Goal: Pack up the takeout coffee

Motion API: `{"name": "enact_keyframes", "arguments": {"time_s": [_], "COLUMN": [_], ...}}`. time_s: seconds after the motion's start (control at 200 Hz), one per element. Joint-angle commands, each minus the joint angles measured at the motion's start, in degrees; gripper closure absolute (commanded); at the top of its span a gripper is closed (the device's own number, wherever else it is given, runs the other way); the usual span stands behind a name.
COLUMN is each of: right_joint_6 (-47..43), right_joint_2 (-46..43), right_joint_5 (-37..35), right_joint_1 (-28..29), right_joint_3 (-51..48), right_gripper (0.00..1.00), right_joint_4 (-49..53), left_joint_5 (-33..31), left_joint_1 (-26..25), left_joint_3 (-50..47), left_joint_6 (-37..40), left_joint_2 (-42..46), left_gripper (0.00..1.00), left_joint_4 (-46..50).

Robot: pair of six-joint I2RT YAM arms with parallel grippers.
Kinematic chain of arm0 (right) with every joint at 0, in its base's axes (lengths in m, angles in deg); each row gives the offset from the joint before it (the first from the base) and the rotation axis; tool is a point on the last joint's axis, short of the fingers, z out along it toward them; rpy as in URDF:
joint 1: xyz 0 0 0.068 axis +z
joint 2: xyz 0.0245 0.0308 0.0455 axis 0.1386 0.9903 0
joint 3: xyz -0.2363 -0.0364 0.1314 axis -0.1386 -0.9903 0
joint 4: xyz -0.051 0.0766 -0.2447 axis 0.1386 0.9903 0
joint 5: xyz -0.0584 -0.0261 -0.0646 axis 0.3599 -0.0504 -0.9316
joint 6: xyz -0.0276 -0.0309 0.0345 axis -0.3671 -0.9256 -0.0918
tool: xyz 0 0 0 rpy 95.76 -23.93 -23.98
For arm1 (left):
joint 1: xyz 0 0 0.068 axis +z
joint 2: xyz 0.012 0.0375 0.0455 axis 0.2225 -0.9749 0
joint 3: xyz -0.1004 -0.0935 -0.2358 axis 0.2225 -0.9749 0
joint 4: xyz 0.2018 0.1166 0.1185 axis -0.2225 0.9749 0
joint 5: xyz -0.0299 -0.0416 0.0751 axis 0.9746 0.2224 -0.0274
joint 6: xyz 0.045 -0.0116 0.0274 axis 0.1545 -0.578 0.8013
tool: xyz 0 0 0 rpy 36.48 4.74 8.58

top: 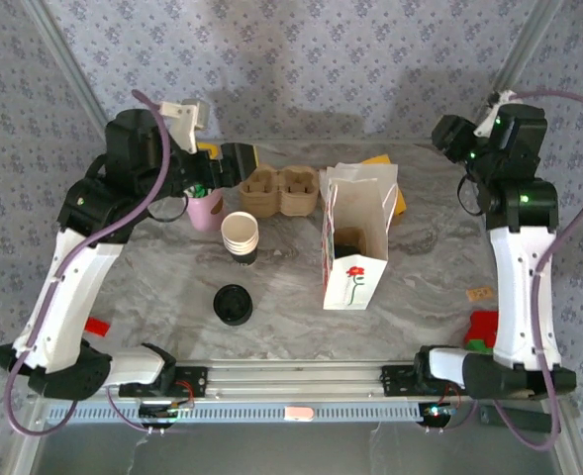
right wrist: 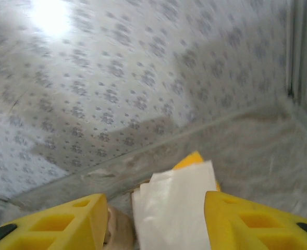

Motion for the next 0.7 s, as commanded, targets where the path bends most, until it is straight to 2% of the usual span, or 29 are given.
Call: {"name": "enact_keyframes", "arguments": {"time_s": [0.0,0.285,0.53,0.695], "right_joint_6": [12.92,4.81,0.59,0.28], "right_joint_2": [5.08,16.16,27.27,30.49], "right_joint_5": [11.40,10.42,14.15,14.87], "right_joint_1": [-3.73,-3.27,-2.10,-0.59], "right_joint_3": [-7.19,-13.49,-9.61,-9.28], "right_gripper": [0.47,0.34,0.30,0.27], "right_joint_4": [-1.12,-0.56,1.14,0.17], "left_joint_5": [-1.35,-4.83,-5.35,-4.95], "left_joint_1": [-0.26,-0.88,-2.36,-3.99], "left_joint_3": [2.06,6.52,7.47,13.01], "left_joint_6": [-0.86,-3.46,-3.41,-0.85], "left_joint_2": [-1.78,-7.62,-10.88,-16.55], "left_gripper": [0.00,0.00,0.00,0.00], "left_joint_4": [0.25,4.51,7.46,11.15]}}
